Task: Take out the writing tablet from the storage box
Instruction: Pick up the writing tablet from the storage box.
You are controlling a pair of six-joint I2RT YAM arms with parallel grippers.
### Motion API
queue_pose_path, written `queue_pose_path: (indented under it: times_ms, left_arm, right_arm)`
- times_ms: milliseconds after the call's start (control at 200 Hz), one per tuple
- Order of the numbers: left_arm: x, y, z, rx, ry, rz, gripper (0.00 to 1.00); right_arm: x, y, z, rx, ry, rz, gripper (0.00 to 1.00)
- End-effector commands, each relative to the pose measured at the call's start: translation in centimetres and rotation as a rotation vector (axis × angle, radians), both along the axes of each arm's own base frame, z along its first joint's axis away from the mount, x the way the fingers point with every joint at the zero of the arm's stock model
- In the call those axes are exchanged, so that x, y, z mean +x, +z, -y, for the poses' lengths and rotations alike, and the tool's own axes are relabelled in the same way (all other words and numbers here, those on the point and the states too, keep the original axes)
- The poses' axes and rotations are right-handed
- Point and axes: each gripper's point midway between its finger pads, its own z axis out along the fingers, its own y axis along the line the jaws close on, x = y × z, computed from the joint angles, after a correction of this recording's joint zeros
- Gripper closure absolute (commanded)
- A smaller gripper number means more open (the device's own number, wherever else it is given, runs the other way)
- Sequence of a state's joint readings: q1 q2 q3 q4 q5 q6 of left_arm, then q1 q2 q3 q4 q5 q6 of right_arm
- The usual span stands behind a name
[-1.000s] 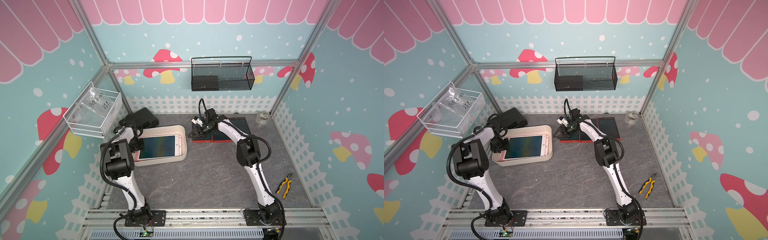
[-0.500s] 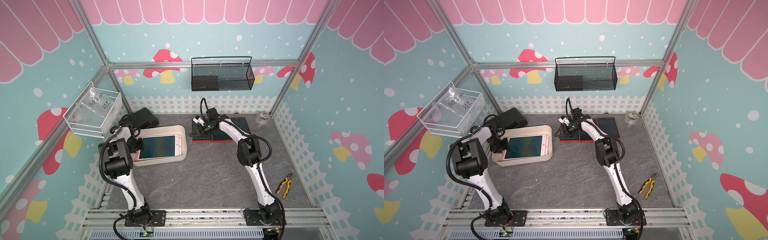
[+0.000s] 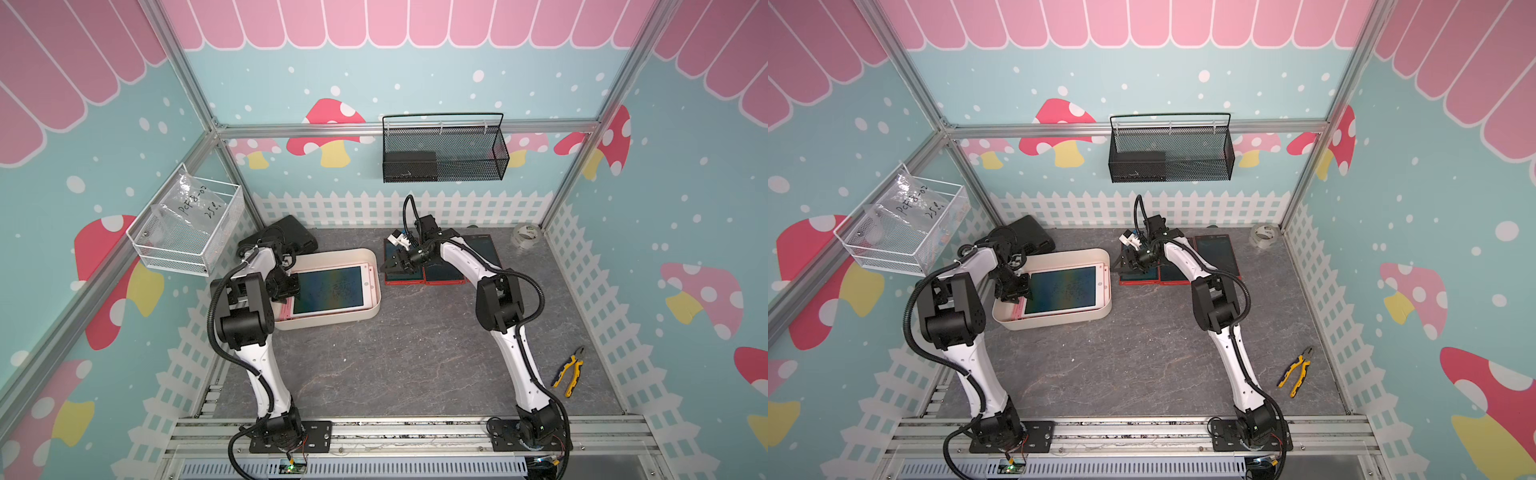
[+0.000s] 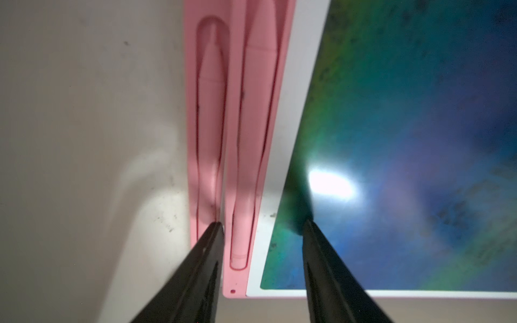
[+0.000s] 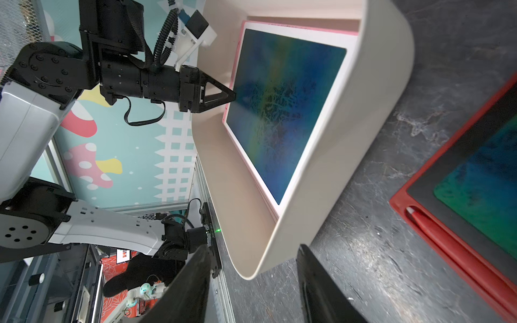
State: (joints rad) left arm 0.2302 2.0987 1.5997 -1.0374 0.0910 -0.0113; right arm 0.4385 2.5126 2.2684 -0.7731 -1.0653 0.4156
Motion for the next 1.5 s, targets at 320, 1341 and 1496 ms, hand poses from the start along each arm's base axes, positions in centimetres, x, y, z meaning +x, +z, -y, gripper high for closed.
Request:
queue_pose_path:
  times_ms: [320,1341,1496]
  left_arm:
    - [0.5,-1.6,4.1,-0.156,-0.034,-0.037,0.55]
    - [0.4,-0.2,4.1,-0.143,-0.007,-0.003,0.57]
    - [0.3,0.1,4.1,-0.142,0.0,0.004,0.57]
  right_arm:
    - [-1.7,-0.8,-1.2,0.035,0.046,-0.067,0.51]
    - [3.4,-2.4,1.4,-0.079,-0.106,0.006,0.56]
    - [2.1,-3.5,0.2,-0.068,-0.07,-0.044,0.56]
